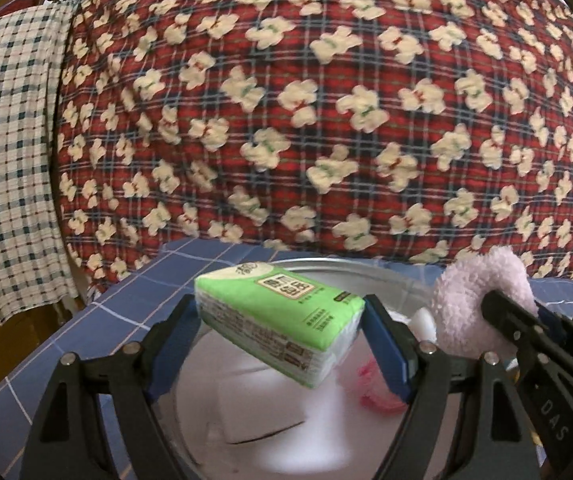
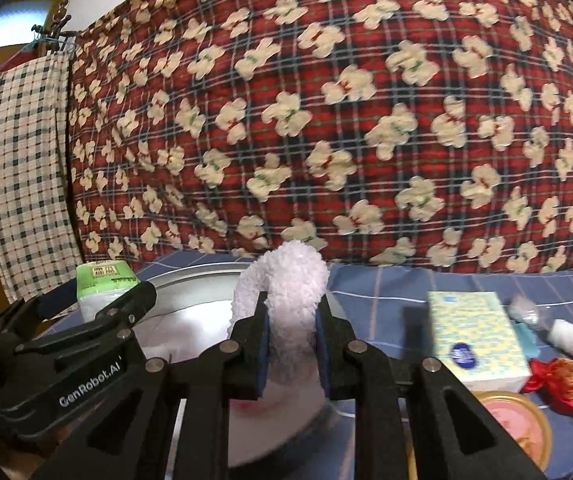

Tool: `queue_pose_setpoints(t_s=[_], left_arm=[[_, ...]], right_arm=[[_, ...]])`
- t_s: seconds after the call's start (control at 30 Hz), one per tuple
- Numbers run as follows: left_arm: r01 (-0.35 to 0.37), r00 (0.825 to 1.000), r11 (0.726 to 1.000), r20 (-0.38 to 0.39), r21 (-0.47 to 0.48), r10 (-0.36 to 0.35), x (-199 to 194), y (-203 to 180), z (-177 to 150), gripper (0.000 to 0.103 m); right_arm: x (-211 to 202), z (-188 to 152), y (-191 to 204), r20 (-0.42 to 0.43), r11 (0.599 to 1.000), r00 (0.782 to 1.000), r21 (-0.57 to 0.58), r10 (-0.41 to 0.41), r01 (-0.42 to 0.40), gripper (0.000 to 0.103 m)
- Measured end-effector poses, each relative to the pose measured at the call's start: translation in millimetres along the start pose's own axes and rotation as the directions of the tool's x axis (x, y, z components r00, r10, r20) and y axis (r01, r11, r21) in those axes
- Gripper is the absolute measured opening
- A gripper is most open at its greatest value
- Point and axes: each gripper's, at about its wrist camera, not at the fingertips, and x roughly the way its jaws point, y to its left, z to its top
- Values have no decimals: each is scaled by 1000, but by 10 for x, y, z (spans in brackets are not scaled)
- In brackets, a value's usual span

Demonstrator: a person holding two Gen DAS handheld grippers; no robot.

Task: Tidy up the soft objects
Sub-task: 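Carry the puff and green tissue pack over the silver tin with both tools, then release the puff into the tin with the right tool while the left tool drops the tissue pack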

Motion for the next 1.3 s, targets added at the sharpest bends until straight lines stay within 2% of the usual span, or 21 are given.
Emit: queue_pose_setpoints(t_s=[0.37,0.77,0.87,0.97,1.03,1.1,1.13,1.3], left_arm=[[-91,993,996,-75,24,93,165,77,-71,82],[-141,983,989,-114,50,145,243,88,-124,82],[-139,981,989,-128,42,143,264,100,-138,82],[-158,979,987,-125,34,161,262,125,-139,82],[-167,978,986,-126,16,168,267,166,-139,82],[-169,977,986,-133,-2,167,275,202,-148,83],[-166,977,986,-135,-3,164,280,203,-154,82],[-165,979,986,-116,30,167,268,123,-158,84]], right_arm=[[337,-126,210,-104,997,994,-65,28,-35,22],[393,-151,277,-139,994,989,-91,54,-67,23],[399,-159,303,-147,991,986,-99,74,-89,30],[374,-165,305,-141,991,987,-100,75,-89,42],[349,-163,265,-130,994,989,-84,63,-75,63],[308,-157,197,-107,996,992,-53,71,-77,76],[288,-156,178,-97,996,992,-43,77,-82,78],[186,-150,165,-53,996,997,-59,63,-66,78]])
